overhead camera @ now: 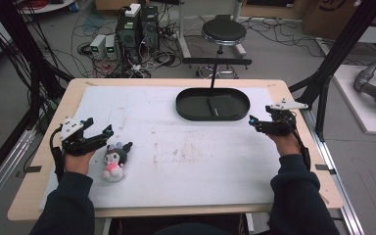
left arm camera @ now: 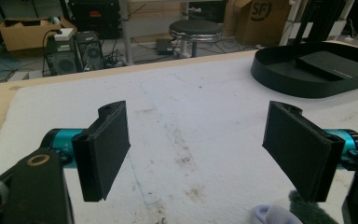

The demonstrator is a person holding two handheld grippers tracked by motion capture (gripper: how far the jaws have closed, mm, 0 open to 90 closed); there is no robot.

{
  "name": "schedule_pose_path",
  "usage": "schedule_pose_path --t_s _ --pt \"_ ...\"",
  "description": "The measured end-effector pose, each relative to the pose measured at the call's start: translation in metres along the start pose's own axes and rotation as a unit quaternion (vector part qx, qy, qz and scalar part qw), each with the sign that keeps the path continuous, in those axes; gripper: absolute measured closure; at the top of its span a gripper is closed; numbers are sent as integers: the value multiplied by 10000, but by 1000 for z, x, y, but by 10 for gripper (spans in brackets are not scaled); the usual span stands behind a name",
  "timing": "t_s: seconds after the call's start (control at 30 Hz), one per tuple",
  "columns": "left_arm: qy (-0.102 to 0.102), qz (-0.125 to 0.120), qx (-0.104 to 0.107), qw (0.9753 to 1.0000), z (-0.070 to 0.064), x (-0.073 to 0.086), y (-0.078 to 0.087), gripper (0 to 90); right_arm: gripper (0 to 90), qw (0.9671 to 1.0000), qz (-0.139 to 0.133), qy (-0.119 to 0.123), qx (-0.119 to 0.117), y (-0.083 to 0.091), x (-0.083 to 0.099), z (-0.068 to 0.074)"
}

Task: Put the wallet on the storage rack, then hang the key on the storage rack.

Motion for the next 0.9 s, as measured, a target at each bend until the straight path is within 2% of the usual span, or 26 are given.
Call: schedule_pose_path --t_s 0.17,0.3,0.33,0.57,0.83,0.9 --pt "0 -8 29 10000 -1 0 -1 223 219 9999 64 -111 -7 -4 16 6" --pt "-9 -17 33 10000 -2 -1 0 222 218 9997 188 -109 -77 -8 19 7" --pt "-14 -17 24 10000 -2 -1 0 222 216 9997 142 -170 -91 -7 20 7" --pt "-1 27 42 10000 -1 0 -1 223 217 9996 160 -204 -96 -7 22 8" --pt "-1 103 93 9999 -3 0 -2 223 217 9997 155 -170 -112 -6 24 11" --pt "-10 160 100 9998 -5 1 -3 226 217 9996 224 -125 -133 -6 26 12"
Point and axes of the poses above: each handheld gripper's, and its own axes: y roughly backward along the jaws, x roughly out of its underside, z roughly to its left, the point moved 1 cm from there along -y, roughly forward along the jaws, and after that the axes turned 15 degrees about x, right-handed, at the moved point
